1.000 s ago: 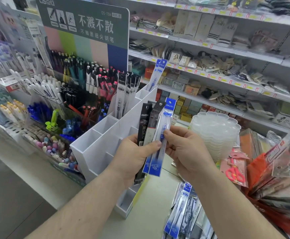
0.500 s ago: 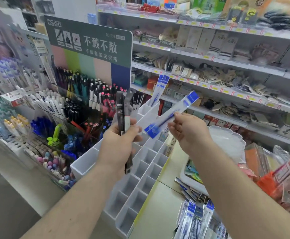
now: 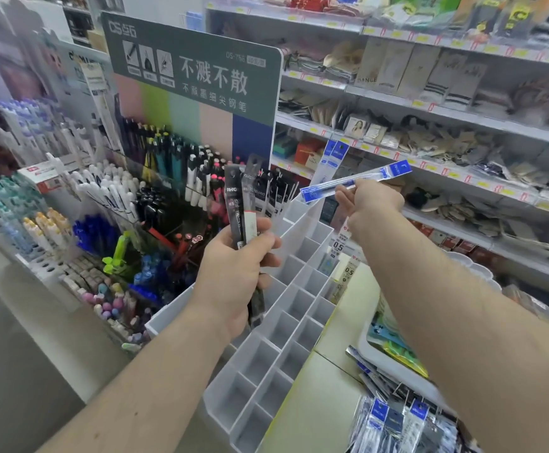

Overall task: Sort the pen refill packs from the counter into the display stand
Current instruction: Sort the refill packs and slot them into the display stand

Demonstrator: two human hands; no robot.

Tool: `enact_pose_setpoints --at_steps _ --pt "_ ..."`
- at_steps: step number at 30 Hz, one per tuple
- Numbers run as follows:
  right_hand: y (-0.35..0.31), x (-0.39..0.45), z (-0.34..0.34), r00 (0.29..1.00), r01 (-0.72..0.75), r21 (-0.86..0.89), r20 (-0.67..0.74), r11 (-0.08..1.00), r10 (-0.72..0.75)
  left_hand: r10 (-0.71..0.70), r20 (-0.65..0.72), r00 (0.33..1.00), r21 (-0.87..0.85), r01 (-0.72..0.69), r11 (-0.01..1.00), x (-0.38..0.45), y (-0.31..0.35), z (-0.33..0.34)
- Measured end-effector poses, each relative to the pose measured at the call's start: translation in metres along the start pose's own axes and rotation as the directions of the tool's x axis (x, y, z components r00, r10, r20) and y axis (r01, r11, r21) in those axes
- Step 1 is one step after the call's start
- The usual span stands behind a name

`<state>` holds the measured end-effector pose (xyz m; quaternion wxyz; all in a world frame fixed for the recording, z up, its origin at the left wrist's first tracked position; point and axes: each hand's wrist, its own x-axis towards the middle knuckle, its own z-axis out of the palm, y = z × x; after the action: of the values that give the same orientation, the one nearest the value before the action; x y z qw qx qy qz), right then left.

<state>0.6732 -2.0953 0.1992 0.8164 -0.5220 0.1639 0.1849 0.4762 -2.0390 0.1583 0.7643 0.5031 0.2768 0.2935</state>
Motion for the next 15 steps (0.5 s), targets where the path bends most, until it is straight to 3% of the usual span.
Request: enact_pose_setpoints --at_steps 7,11,15 --pt "-0.001 0.013 0.007 0.990 0.136 -0.166 -0.011 0.977 -0.140 -0.002 0.014 1.000 -0.023 0.002 1.000 -0.003 -0.001 -0.002" --pt "0.006 0.024 0.016 0.933 0.286 -0.443 -0.071 0.849 -0.352 0.001 0.021 1.000 -0.021 0.000 1.000 -0.004 -0.002 -0.004" --pt "0.019 0.042 0.023 0.900 0.356 -0.618 0.023 0.701 -0.436 0.001 0.032 0.999 -0.013 -0.001 1.000 -0.005 -0.001 -0.004"
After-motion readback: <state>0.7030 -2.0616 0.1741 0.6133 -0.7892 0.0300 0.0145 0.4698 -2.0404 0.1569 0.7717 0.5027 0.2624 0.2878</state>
